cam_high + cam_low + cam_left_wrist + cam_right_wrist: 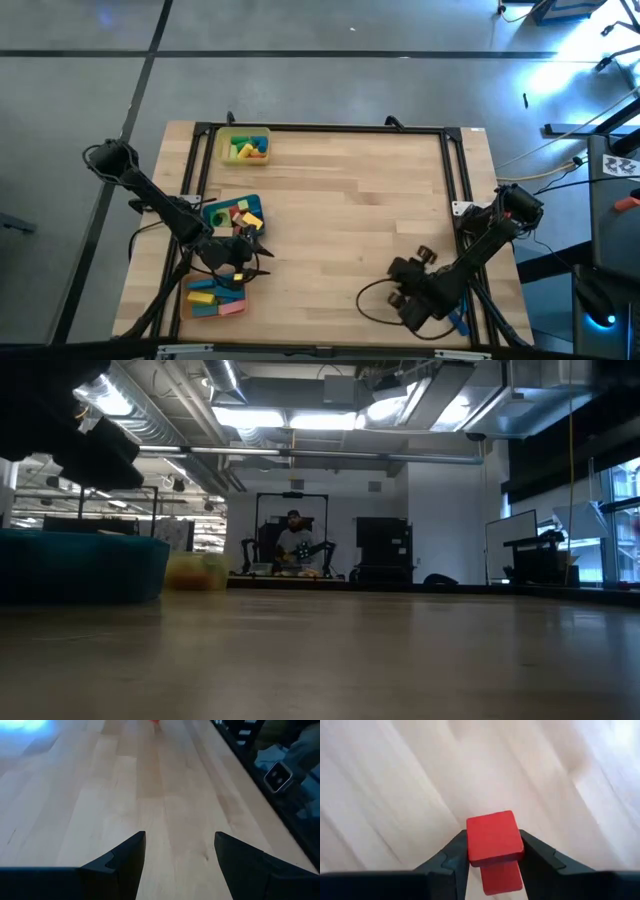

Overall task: Sort blocks by size
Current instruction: Put the red arch block into the blue bin

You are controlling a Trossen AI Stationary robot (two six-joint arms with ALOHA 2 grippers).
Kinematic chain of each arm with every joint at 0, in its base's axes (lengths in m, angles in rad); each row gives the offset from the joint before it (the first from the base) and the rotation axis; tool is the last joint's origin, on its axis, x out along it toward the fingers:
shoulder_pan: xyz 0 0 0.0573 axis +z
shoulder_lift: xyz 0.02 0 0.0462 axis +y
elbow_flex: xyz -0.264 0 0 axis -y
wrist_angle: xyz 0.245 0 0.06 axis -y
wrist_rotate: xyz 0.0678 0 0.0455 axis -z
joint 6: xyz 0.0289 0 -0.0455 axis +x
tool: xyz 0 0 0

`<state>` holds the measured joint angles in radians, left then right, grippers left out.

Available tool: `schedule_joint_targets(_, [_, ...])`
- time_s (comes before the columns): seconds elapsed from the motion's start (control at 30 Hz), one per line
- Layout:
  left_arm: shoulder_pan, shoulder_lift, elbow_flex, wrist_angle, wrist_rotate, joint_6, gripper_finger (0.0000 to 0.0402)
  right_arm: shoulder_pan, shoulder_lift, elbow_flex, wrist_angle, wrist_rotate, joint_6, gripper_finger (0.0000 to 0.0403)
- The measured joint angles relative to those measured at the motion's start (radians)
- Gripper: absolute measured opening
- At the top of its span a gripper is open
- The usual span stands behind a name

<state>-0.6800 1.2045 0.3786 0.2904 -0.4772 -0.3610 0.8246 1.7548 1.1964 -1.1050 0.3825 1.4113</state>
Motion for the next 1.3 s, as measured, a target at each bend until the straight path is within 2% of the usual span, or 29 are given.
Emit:
schedule_joint_targets(0.1, [-0.001, 0.000, 0.000, 0.022, 0.000, -0.015, 0.0221, 0.001, 0.001, -0.001, 0.164, 0.241, 0.036, 0.0135])
schedule_joint_targets(0.23, [0.004, 0.000, 0.000, 0.068, 0.000, -0.030, 0.0221, 0.000, 0.033, -0.001, 0.370, 0.503, -0.069, 0.0135])
schedule_joint_targets(0.3, [0.013, 0.000, 0.000, 0.095, 0.001, -0.031, 0.0221, -0.008, 0.058, -0.001, 0.478, 0.601, -0.149, 0.0135])
schedule_joint_targets(0.4, [0.035, 0.002, 0.001, 0.122, 0.002, -0.028, 0.0222, -0.023, 0.101, -0.001, 0.619, 0.668, -0.255, 0.0136])
schedule_joint_targets(0.53, [0.082, 0.009, 0.001, 0.123, 0.026, -0.050, 0.0227, -0.067, 0.154, -0.001, 0.851, 0.661, -0.431, 0.0140])
schedule_joint_targets(0.67, [0.120, 0.045, 0.001, 0.189, 0.089, -0.024, 0.0253, -0.124, 0.197, -0.001, 1.086, 0.581, -0.622, 0.0137])
schedule_joint_targets(0.77, [0.130, 0.094, 0.020, 0.250, 0.136, 0.005, 0.0274, -0.164, 0.213, -0.001, 1.253, 0.544, -0.760, 0.0137])
schedule_joint_targets(0.93, [0.130, 0.212, 0.078, 0.321, 0.138, 0.058, 0.0285, -0.222, 0.236, -0.001, 1.515, 0.448, -0.955, 0.0137])
schedule_joint_targets(1.07, [0.137, 0.291, 0.137, 0.358, 0.137, 0.093, 0.0286, -0.255, 0.265, -0.001, 1.656, 0.360, -1.025, 0.0137])
schedule_joint_targets(1.3, [0.140, 0.384, 0.223, 0.354, 0.138, 0.137, 0.0273, -0.269, 0.293, -0.001, 1.750, 0.337, -1.068, 0.0137])
